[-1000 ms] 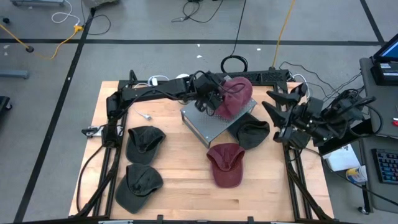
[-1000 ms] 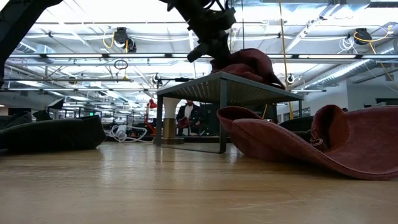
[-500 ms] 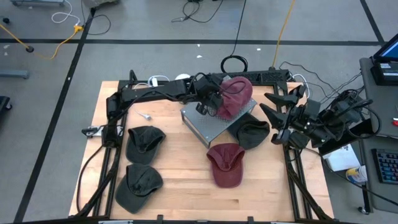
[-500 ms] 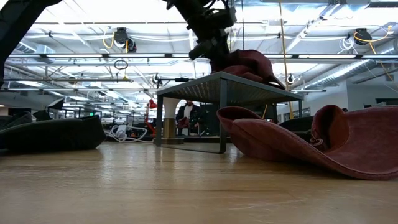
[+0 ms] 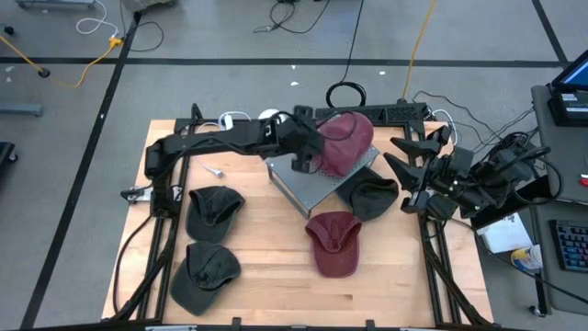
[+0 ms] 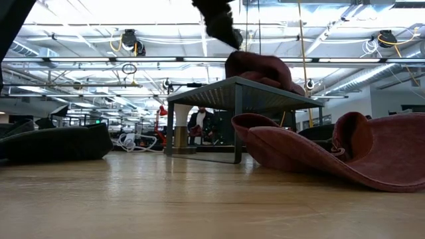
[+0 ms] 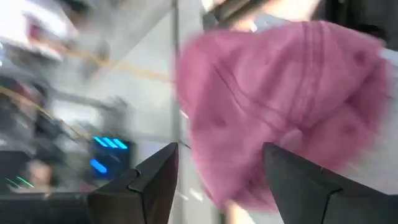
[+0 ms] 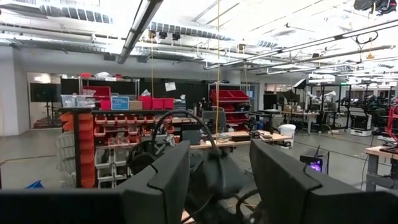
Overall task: Pick & Place hat
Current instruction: Stack the left red cap on top of the red cap on the shelf, then adjust the red caps on the shelf
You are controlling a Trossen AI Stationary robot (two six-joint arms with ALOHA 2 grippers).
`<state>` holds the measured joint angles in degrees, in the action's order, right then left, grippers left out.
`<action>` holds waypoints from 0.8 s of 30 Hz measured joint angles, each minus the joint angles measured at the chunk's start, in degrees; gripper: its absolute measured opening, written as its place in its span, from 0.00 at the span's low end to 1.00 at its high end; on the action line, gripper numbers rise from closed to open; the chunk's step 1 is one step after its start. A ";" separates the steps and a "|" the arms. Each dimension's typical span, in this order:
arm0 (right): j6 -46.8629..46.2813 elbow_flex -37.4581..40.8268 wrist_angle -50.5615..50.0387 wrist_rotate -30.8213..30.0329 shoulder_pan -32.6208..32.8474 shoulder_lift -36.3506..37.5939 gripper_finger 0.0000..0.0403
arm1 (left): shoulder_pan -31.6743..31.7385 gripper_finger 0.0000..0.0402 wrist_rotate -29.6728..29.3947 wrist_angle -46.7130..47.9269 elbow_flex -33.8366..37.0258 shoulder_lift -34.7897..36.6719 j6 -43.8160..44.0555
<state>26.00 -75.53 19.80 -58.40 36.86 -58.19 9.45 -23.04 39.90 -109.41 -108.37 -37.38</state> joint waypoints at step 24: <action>0.15 0.00 -2.57 -0.03 0.00 0.04 0.40 | 2.24 0.50 6.05 11.56 0.10 -6.93 57.20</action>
<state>26.15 -75.53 17.23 -58.43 36.86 -58.15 11.69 -16.99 51.46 -109.32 -115.30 19.82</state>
